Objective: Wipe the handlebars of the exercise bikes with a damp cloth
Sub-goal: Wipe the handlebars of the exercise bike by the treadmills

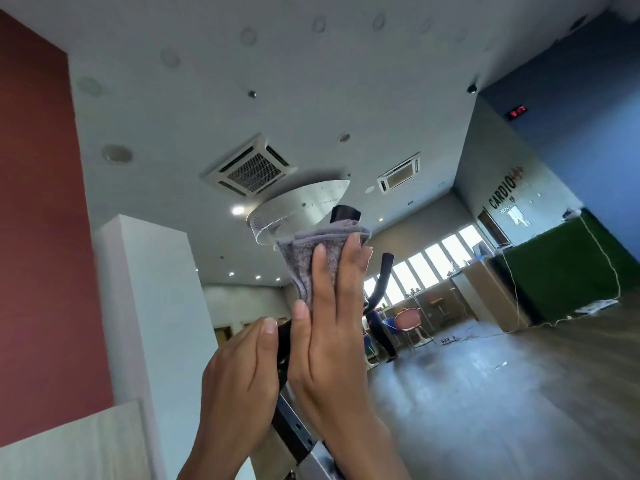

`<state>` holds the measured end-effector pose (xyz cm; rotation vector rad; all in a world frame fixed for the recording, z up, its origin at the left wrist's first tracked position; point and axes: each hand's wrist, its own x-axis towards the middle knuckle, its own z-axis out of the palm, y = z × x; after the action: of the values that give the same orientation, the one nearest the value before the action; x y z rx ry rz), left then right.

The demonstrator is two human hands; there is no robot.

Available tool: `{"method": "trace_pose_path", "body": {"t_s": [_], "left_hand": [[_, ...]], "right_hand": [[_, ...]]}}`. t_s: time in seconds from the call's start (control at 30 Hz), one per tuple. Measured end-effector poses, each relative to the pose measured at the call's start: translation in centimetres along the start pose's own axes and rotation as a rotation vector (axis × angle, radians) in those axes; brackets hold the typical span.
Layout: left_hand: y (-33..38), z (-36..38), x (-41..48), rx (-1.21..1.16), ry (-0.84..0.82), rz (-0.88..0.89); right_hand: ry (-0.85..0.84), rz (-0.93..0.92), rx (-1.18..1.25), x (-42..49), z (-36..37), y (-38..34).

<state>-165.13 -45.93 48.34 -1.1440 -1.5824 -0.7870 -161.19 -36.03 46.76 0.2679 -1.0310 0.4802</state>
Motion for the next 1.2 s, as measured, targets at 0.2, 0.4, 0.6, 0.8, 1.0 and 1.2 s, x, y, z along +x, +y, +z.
{"method": "trace_pose_path", "body": {"t_s": [0.2,0.4,0.6,0.8,1.0,1.2], "left_hand": [[0.1,-0.3,-0.1,0.042,-0.002,0.036],[0.2,-0.3,-0.2,0.111,0.041,0.114],[0.0,0.3,-0.2,0.042,0.12,0.106],[-1.9,0.6,-0.5,-0.052,0.183,0.066],[-3.3,1.0,-2.1,-0.283,0.224,-0.021],[-1.8,0.7,-2.1,-0.463,0.28,-0.029]], "right_hand": [[-0.038,-0.048,-0.13,3.7,-1.9,1.4],[-0.298,-0.503,-0.488,2.6,-4.4,3.6],[-0.312,-0.418,-0.584,7.8,-5.7,2.5],[-0.584,-0.784,-0.778,6.0,-6.9,1.7],[-0.402,-0.431,-0.714,1.6,-4.0,0.2],[-0.656,-0.442,-0.632,-0.8,-4.8,-1.8]]}}
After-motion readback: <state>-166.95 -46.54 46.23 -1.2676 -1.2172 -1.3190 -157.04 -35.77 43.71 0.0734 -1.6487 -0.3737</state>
